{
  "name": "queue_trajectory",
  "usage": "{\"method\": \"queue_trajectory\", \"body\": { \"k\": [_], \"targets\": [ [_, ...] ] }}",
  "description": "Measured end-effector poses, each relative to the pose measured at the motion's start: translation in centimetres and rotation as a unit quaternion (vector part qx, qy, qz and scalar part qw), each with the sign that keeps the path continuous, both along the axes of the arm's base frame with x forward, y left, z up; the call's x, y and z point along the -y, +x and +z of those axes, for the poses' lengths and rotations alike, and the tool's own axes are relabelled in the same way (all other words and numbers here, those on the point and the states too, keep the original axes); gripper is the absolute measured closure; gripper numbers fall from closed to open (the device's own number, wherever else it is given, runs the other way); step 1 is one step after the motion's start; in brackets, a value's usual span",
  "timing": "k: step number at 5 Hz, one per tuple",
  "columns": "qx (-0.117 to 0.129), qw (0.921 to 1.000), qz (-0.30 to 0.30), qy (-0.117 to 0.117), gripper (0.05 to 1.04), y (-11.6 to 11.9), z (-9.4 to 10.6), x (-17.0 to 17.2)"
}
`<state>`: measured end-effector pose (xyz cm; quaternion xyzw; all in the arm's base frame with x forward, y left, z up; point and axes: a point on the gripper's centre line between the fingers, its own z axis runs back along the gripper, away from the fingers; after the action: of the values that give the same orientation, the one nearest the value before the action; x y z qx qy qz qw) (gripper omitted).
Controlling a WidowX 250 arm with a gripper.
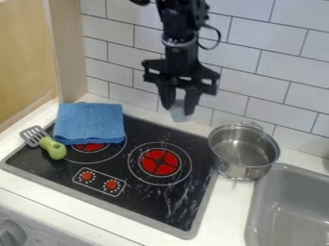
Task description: Take the white object from the blue cloth and put it on the right side burner
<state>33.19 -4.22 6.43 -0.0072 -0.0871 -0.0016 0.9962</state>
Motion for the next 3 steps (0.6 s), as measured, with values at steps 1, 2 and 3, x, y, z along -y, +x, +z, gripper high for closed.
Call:
{"method": "queue_trajectory", "body": {
  "k": [1,2,3],
  "targets": [
    [0.000,0.9998,-0.020,0.002,0.691,0.86,-0.32,1.48],
    [-0.008,0.9998,-0.020,0.005,0.691,0.70,-0.85,1.84],
    [-0.007,0.9998,-0.015,0.006,0.691,0.75,-0.84,1.70]
  ]
}}
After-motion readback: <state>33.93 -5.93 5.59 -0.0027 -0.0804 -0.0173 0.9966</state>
